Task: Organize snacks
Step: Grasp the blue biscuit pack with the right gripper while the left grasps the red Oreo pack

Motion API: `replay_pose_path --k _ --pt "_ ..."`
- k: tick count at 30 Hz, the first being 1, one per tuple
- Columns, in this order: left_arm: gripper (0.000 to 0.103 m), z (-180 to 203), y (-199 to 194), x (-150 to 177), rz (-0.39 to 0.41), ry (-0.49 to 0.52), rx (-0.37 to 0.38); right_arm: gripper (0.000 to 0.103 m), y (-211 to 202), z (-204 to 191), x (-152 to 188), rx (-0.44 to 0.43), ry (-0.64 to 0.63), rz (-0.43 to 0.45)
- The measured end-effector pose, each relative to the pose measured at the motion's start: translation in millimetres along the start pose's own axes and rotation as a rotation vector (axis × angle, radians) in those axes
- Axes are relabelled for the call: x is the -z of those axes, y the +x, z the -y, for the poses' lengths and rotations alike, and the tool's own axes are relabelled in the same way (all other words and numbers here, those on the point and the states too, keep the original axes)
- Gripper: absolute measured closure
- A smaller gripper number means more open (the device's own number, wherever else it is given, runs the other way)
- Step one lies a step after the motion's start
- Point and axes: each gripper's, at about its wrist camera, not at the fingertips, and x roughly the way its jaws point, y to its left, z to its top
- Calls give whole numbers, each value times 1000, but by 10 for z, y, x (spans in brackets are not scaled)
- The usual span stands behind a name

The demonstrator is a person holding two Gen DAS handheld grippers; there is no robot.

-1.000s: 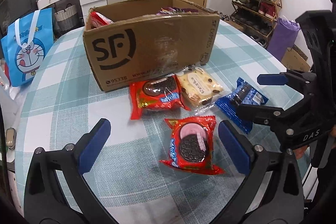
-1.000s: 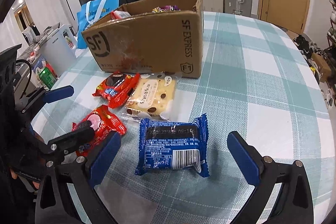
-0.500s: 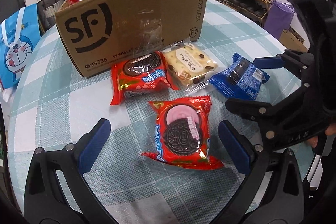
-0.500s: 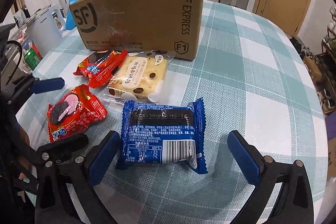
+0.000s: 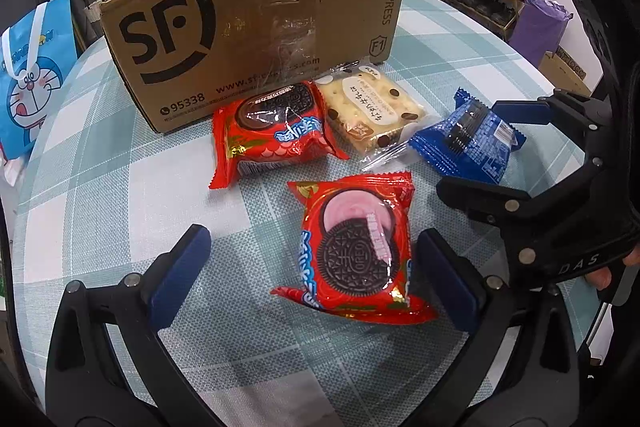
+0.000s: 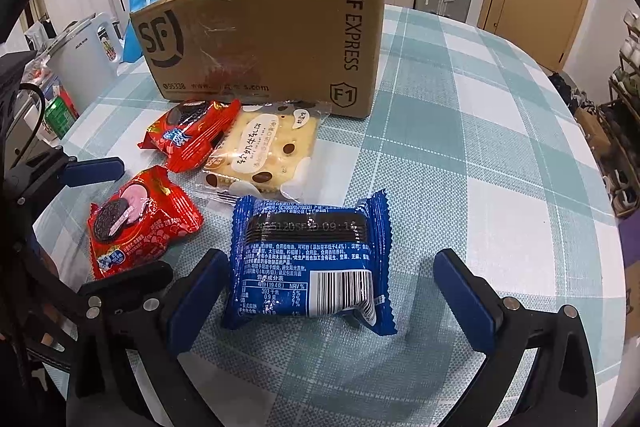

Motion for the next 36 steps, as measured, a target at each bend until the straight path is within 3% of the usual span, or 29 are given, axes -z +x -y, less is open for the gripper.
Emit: replay_pose_path --k 6,12,14,17,32,36 --pt "0 0 1 1 -1 0 0 3 8 47 -37 11 17 7" --pt "0 0 -3 2 -1 0 0 21 -29 49 -40 6 18 37" --pt "0 0 -6 5 -1 0 0 32 -44 47 -42 2 17 47" --pt "0 0 -6 4 -1 0 0 41 -70 72 -46 -12 35 59" --pt "1 1 -3 1 1 -3 0 41 -52 80 -52 -27 41 61" --pt "19 40 -56 5 20 20 21 41 -58 84 -43 -26 41 61"
